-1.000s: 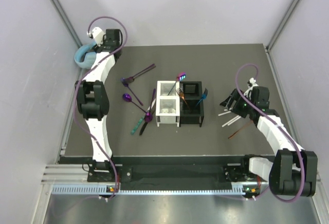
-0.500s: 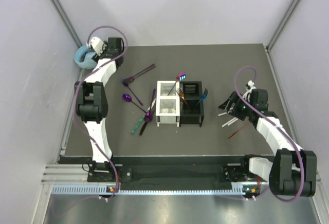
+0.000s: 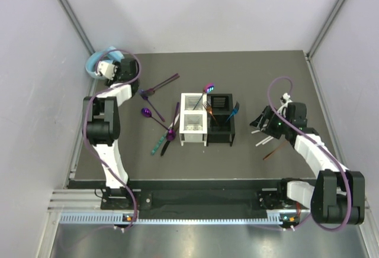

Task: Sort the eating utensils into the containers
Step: Pick up the distractor from the corner of the board.

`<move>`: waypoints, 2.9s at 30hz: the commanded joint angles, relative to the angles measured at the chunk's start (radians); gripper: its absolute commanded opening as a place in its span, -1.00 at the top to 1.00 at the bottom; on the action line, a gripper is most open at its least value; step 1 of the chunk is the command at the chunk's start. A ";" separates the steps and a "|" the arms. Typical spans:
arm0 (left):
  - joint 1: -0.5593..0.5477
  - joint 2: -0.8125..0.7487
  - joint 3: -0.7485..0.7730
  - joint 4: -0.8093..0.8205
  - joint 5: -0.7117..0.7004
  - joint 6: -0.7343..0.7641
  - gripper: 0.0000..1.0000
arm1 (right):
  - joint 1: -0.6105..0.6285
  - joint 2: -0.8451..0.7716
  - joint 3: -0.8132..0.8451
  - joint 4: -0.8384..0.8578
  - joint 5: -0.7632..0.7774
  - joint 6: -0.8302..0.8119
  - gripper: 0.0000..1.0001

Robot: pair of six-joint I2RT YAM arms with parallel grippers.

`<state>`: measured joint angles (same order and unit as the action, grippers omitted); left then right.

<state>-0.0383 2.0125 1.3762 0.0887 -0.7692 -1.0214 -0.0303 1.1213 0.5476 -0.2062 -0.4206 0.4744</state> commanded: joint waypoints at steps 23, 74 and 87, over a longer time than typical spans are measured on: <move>0.216 0.152 0.021 0.444 0.241 -0.273 -0.45 | 0.078 0.118 -0.005 0.060 0.008 -0.013 -0.47; 0.466 0.359 0.259 0.703 0.824 -0.160 -0.59 | 0.207 0.256 -0.029 0.149 0.043 0.017 -0.45; 0.451 0.236 0.040 0.864 0.789 -0.147 -0.63 | 0.219 0.296 -0.035 0.176 0.029 0.026 -0.44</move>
<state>0.3920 2.3253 1.4273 0.8135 -0.0059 -1.1355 0.1696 1.3819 0.5304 0.0223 -0.4152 0.5095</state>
